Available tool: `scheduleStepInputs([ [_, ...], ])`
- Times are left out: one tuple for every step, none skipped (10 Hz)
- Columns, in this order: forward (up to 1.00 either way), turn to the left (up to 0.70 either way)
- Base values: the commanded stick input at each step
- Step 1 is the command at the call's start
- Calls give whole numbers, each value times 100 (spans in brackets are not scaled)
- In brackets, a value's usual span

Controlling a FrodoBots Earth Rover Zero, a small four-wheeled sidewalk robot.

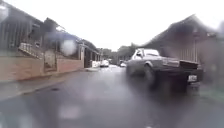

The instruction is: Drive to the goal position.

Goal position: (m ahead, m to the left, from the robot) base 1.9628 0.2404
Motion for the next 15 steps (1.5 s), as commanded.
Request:
scheduleStepInputs([
  [70,0],
  [70,0],
  [70,0],
  [70,0],
  [70,0],
  [70,0],
  [70,0],
  [70,0],
  [70,0],
  [70,0],
  [70,0],
  [70,0],
  [70,0],
  [70,0],
  [70,0],
])
